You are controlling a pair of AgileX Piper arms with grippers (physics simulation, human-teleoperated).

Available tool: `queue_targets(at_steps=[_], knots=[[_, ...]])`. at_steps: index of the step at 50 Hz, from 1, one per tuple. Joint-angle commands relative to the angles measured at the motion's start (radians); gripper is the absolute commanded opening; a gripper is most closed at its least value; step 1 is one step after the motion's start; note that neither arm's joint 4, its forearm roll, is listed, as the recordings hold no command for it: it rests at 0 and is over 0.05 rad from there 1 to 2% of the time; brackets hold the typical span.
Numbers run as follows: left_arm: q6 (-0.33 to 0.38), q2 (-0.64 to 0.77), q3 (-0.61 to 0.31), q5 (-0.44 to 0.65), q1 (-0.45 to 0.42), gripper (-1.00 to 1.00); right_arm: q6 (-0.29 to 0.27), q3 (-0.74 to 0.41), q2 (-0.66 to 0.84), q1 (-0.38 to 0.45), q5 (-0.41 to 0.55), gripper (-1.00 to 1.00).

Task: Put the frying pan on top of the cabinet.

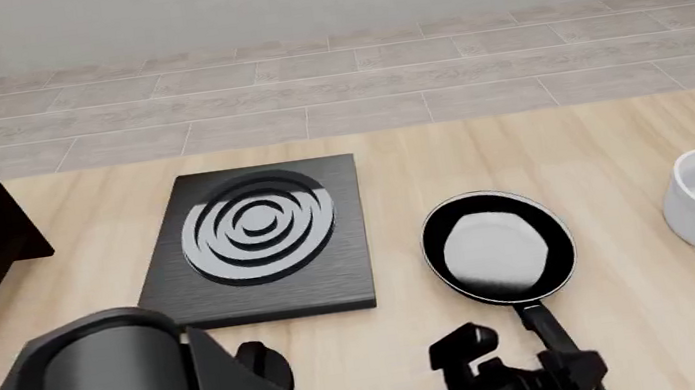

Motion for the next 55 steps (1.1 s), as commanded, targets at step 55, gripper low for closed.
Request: queue_targets(at_steps=[55], knots=[[-0.17,0.234,-0.136,0.088,0.043,1.0,0.011,0.0,0.006,-0.007,-0.018,1.0]])
